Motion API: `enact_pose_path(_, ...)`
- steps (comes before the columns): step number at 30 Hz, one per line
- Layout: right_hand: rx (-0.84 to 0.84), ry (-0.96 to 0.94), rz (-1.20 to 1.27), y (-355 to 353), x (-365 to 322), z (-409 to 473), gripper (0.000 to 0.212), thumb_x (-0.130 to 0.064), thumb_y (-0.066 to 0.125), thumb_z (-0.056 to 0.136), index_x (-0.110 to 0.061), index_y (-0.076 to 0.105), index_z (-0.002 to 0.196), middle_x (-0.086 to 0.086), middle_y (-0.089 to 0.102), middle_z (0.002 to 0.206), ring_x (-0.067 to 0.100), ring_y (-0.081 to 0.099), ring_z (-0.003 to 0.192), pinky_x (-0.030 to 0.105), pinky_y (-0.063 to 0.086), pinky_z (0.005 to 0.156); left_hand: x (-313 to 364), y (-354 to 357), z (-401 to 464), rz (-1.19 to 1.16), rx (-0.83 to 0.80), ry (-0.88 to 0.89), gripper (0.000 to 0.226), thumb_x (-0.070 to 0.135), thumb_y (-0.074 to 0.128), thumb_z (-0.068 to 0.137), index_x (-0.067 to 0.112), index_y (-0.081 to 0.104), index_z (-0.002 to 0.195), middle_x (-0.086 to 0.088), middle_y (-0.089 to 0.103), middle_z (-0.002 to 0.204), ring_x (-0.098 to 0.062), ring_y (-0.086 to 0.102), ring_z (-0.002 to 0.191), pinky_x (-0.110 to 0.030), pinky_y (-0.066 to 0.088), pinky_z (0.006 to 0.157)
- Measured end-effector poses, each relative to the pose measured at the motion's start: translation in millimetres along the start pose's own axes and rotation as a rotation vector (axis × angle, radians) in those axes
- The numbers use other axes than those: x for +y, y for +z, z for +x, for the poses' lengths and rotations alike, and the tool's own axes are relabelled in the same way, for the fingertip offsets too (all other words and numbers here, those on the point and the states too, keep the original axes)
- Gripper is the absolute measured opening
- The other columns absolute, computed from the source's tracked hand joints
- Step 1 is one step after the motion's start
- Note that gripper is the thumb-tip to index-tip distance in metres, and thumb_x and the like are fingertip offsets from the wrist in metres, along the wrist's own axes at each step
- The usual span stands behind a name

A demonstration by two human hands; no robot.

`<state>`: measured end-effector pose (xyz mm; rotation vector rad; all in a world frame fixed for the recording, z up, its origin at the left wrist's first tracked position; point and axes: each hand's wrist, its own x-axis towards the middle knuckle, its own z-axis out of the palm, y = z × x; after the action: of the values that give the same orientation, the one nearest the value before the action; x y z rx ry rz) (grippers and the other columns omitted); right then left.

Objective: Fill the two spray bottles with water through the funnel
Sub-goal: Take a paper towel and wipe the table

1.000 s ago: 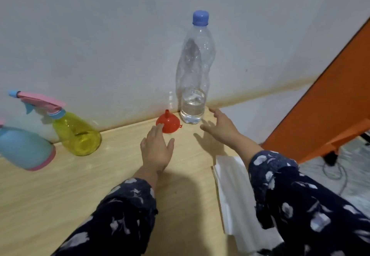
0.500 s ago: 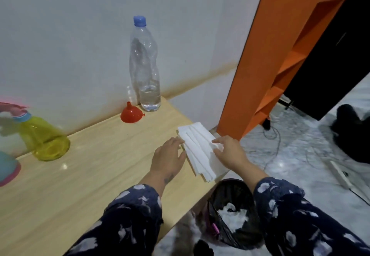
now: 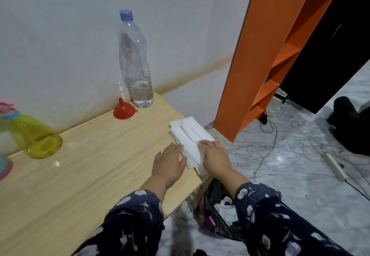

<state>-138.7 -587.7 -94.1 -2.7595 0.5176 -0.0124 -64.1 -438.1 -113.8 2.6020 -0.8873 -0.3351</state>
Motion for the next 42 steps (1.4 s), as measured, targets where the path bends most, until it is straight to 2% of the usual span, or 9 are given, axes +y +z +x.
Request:
enact_pose_path(8,0.044,0.083,0.142,-10,15,12,0.047,-0.013,0.047,0.091,-0.018,0.046,0.138,-0.001,0.045,0.141,0.025,0.039,0.127,0.041,0.035,0.102,4,0,4,0.002,0.075,-0.015,0.051,0.039,0.04,0.1,0.024,0.034,0.148,0.005,0.033,0.153,-0.015,0.026,0.142,-0.039,0.028,0.114)
enact_pose_path(11,0.031,0.086,0.159,-10,15,15,0.044,-0.017,0.049,0.091,-0.021,0.049,0.136,-0.001,0.047,0.139,0.024,0.039,0.127,0.042,0.035,0.102,9,-1,7,-0.009,0.125,0.0,0.05,0.041,0.042,0.099,0.028,0.035,0.147,0.006,0.027,0.155,-0.014,0.021,0.143,-0.038,0.024,0.112)
enact_pose_path(14,0.031,0.078,0.14,-9,14,19,0.043,-0.02,0.051,0.091,-0.025,0.05,0.133,-0.003,0.048,0.136,0.023,0.039,0.125,0.041,0.035,0.1,13,1,12,0.016,0.051,0.018,0.049,0.044,0.037,0.1,0.032,0.034,0.147,0.009,0.022,0.158,-0.012,0.013,0.146,-0.042,0.018,0.117)
enact_pose_path(18,0.051,0.037,0.183,-11,11,28,0.034,-0.019,0.053,0.089,-0.026,0.056,0.121,-0.003,0.053,0.128,0.021,0.042,0.122,0.039,0.035,0.098,15,3,15,0.007,0.032,-0.007,0.046,0.042,0.036,0.101,0.03,0.039,0.145,0.01,0.028,0.156,-0.012,0.017,0.146,-0.043,0.02,0.117)
enact_pose_path(22,0.092,0.035,0.356,-11,10,31,0.025,-0.017,0.053,0.088,-0.023,0.062,0.11,-0.001,0.061,0.117,0.02,0.052,0.113,0.04,0.041,0.098,19,0,18,-0.044,0.138,0.011,0.042,0.037,0.041,0.1,0.026,0.042,0.141,0.007,0.042,0.146,-0.015,0.029,0.14,-0.035,0.027,0.112)
enact_pose_path(28,0.098,-0.012,0.386,-11,17,28,0.042,0.0,0.042,0.087,-0.017,0.066,0.117,0.003,0.064,0.122,0.021,0.053,0.117,0.039,0.04,0.102,28,0,28,-0.071,0.102,-0.037,0.05,0.04,0.034,0.102,0.031,0.027,0.15,0.005,0.04,0.15,-0.019,0.02,0.145,-0.044,0.018,0.117)
enact_pose_path(32,0.061,-0.039,0.301,-11,20,30,0.039,-0.006,0.044,0.09,-0.015,0.062,0.124,0.002,0.062,0.124,0.022,0.052,0.118,0.039,0.04,0.102,29,2,35,-0.005,0.089,-0.066,0.05,0.045,0.03,0.101,0.028,0.036,0.148,0.008,0.039,0.15,-0.018,0.018,0.144,-0.047,0.011,0.118)
enact_pose_path(36,0.05,-0.055,0.159,-12,23,32,0.039,-0.015,0.047,0.092,-0.015,0.054,0.13,0.001,0.054,0.13,0.022,0.047,0.121,0.041,0.041,0.1,25,1,35,-0.119,0.216,-0.087,0.045,0.041,0.037,0.101,0.024,0.045,0.142,0.005,0.046,0.146,-0.018,0.03,0.14,-0.04,0.022,0.116)
enact_pose_path(42,0.043,-0.121,0.005,-14,10,29,0.024,-0.013,0.039,0.093,-0.012,0.06,0.104,0.001,0.057,0.114,0.027,0.05,0.108,0.033,0.037,0.079,21,-19,30,-0.629,0.403,-0.219,0.043,0.036,0.056,0.095,0.015,0.054,0.132,0.003,0.052,0.134,-0.009,0.057,0.104,-0.025,0.047,0.089)
